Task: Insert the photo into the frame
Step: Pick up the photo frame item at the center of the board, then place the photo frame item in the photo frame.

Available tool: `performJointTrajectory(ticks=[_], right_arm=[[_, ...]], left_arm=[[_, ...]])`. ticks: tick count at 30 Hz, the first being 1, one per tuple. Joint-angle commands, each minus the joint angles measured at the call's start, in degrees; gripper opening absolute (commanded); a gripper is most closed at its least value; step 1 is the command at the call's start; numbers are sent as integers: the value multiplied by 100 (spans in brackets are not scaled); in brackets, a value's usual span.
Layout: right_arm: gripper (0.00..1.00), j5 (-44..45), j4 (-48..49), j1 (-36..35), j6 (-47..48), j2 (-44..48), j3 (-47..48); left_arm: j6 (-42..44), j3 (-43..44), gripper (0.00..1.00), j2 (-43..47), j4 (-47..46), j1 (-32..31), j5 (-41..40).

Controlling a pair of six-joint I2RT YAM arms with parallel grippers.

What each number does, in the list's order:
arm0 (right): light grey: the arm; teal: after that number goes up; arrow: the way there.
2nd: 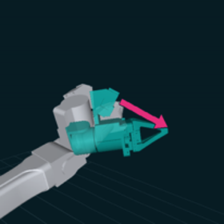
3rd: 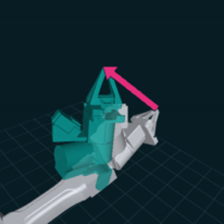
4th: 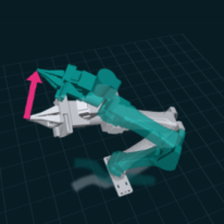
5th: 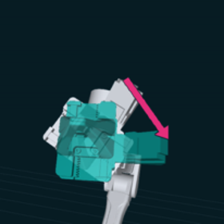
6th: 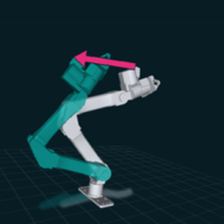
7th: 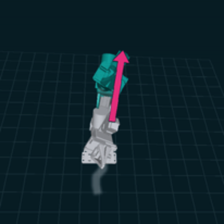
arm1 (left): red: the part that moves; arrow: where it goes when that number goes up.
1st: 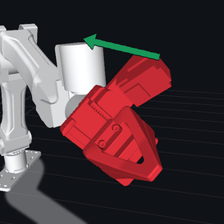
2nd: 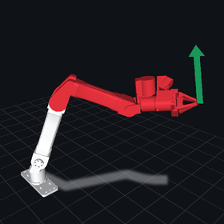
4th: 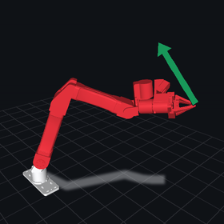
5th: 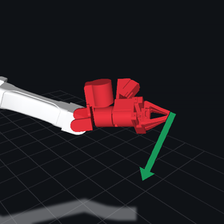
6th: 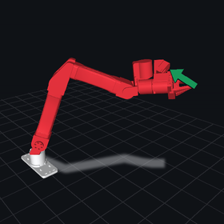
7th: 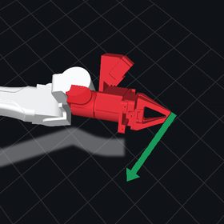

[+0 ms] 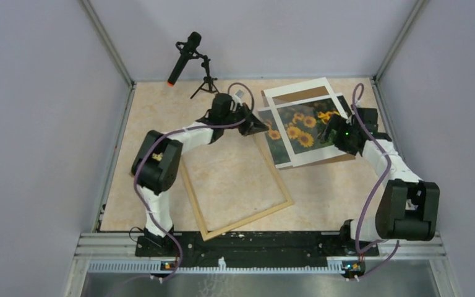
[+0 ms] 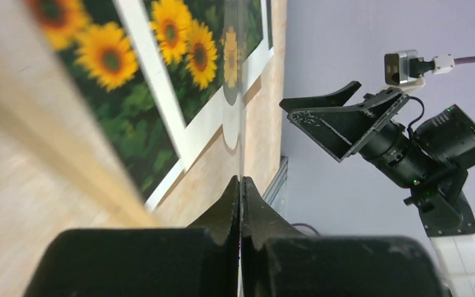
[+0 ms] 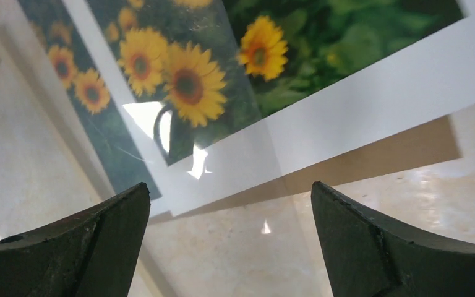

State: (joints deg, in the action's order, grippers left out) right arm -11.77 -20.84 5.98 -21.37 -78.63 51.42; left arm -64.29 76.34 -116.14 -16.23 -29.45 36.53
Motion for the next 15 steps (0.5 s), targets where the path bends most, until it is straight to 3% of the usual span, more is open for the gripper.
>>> performJointTrajectory(ticks=[1, 9, 15], right_arm=[[99, -452, -261, -552, 226, 65, -12], [99, -2297, 1134, -989, -307, 197, -1055], [99, -3176, 2221, -1127, -566, -327, -1444]], left_arm=[[1196, -827, 0, 1404, 1509, 760, 556], [2924, -2315, 0, 3321, 3288, 2074, 517], [3539, -2537, 0, 3401, 3931, 2616, 631]])
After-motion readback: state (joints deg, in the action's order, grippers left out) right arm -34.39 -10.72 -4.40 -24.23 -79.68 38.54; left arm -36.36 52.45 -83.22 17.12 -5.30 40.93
